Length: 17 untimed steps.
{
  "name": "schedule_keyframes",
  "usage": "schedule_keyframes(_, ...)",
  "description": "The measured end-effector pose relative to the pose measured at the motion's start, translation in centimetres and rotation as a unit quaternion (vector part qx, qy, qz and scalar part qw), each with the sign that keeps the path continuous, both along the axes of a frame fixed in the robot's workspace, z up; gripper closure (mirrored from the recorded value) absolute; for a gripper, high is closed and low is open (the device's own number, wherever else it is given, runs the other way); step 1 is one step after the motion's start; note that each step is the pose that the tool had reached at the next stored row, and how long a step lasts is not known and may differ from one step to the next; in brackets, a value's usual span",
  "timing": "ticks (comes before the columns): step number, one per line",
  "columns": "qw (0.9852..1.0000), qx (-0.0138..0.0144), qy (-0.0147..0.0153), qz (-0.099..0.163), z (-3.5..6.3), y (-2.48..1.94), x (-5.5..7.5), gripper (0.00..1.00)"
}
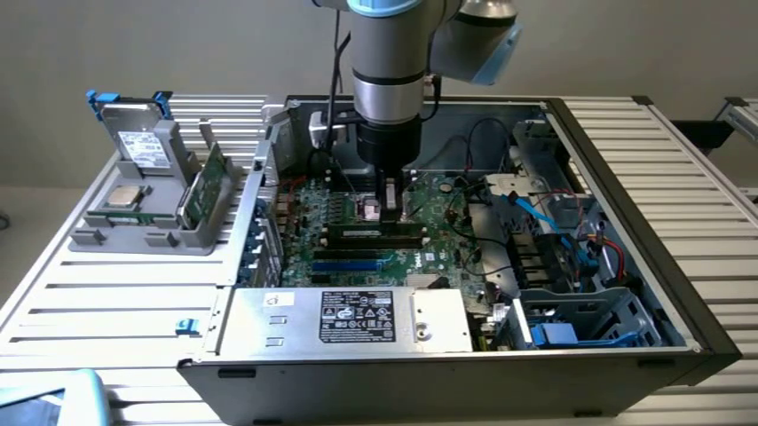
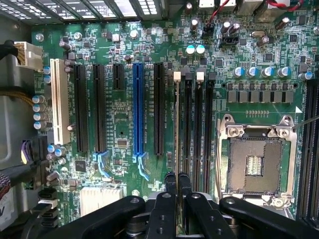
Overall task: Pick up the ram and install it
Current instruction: 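Insert the ram into the slot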
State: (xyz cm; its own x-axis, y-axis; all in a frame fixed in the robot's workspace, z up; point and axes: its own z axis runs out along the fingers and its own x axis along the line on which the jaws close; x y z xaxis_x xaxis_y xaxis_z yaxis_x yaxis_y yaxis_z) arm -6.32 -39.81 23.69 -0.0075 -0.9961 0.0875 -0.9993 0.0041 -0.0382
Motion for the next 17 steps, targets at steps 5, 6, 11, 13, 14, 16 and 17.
schedule_keyframes(5,1.0000,0.0000,0.0000,-0.001,-0.25,-0.01,0.00,0.86)
schedule_keyframes(6,1.0000,0.0000,0.0000,-0.001,-0.31,-0.01,0.00,0.86)
schedule_keyframes(11,1.0000,0.0000,0.0000,-0.002,-0.37,0.03,0.00,0.86)
schedule_keyframes(13,1.0000,0.0000,0.0000,-0.002,-0.40,0.06,0.00,0.86)
schedule_keyframes(14,1.0000,0.0001,0.0000,-0.003,-0.43,0.11,0.00,0.86)
schedule_keyframes(16,1.0000,0.0000,0.0000,-0.003,-0.44,0.11,0.00,0.86)
schedule_keyframes(17,1.0000,-0.0001,0.0000,-0.003,-0.44,0.10,0.00,0.86)
